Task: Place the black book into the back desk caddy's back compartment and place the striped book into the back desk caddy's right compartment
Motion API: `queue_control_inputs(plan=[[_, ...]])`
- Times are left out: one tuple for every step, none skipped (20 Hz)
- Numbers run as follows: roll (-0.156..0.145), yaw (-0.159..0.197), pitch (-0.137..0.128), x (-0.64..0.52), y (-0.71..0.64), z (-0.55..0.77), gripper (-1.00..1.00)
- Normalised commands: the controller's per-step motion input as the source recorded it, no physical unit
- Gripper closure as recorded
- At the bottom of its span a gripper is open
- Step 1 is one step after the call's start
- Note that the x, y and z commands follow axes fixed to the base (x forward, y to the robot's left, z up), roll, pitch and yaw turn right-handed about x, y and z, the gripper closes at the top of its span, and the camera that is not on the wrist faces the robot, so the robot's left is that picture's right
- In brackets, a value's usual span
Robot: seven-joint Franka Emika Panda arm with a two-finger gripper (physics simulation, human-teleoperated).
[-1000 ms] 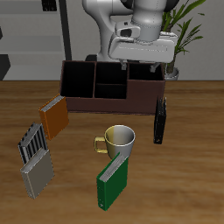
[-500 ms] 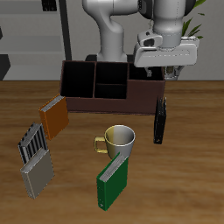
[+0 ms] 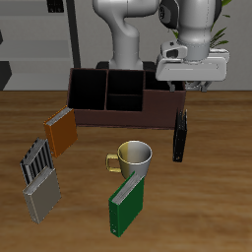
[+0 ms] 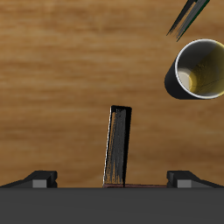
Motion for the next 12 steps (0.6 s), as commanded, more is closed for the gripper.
queue_control_inputs(plan=[[0.053, -0.085, -0.037, -0.08, 0.39, -0.21, -1.0], [0.018, 0.03, -0.044, 0.0, 0.32, -0.2, -1.0], [-0.066, -0.044, -0.026, 0.07, 0.2, -0.23, -1.0], [-0.031, -0.028, 0.004, 0.11, 0.14, -0.21, -1.0], [-0.004, -0.051, -0.038, 0.06, 0.1, -0.14, -1.0], [-0.051, 0.06, -0.057, 0.25, 0.16, -0.21, -1.0], [-0.034, 0.003, 0.003, 0.0, -0.08, -0.14, -1.0], [-0.043, -0.023, -0.005, 0.52, 0.11, -0.4, -1.0], [-0.027, 0.102, -0.087, 0.2, 0.03, -0.18, -1.0], [-0.107, 0.059, -0.041, 0.2, -0.12, -0.21, -1.0], [-0.021, 0.0, -0.063, 0.03, -0.08, -0.15, -1.0], [-0.01, 0.005, -0.031, 0.3, -0.1, -0.19, -1.0]])
